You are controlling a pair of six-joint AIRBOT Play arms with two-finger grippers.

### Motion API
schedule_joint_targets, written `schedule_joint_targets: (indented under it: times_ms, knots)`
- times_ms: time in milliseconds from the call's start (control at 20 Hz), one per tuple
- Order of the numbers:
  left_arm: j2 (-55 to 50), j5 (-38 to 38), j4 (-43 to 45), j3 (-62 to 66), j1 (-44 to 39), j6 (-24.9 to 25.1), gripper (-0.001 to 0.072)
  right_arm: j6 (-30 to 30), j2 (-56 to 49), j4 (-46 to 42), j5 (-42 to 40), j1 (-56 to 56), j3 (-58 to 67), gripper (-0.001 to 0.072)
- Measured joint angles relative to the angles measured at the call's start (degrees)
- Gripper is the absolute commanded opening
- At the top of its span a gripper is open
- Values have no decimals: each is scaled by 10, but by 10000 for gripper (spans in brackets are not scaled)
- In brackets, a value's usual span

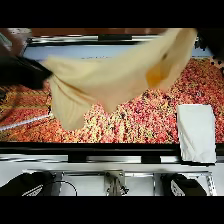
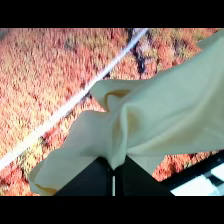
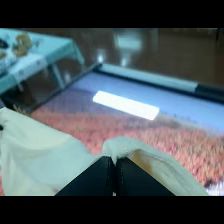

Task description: Fold the shirts.

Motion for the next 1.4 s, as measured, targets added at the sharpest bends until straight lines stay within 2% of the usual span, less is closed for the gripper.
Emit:
schedule_joint_targets:
  times_ms: [150,200,250,350,400,650,750,900,1000,1050,1250,1400]
  knots:
    - [-12,28,20,-150,5,-13,37,48,4,-52,107,-1,-59,64]
    - [-20,43,22,-189,7,-23,67,61,4,-59,124,-1,-84,65]
    - [-30,53,23,-218,9,-31,181,73,5,-64,136,-1,-111,65]
    - [-47,66,31,-250,18,-47,528,89,5,-63,139,-1,-162,65]
    - [-53,68,33,-256,23,-53,588,95,5,-61,132,4,-183,65]
    - [-54,3,28,-205,35,-62,584,105,-5,-58,82,49,-226,65]
    - [-38,-20,-3,-198,33,-64,584,108,-13,-70,65,68,-231,65]
    - [-15,-25,-67,-258,7,-69,586,109,-27,-90,51,86,-234,65]
    - [-8,9,-115,-332,-20,-77,588,109,-35,-100,46,91,-235,65]
    - [-7,33,-139,-369,-33,-79,627,109,-38,-104,43,92,-236,65]
    - [-24,167,-214,-495,-69,-92,626,107,-43,-112,39,96,-236,65]
    - [-62,249,-290,-532,-79,-76,625,104,-44,-116,34,96,-236,65]
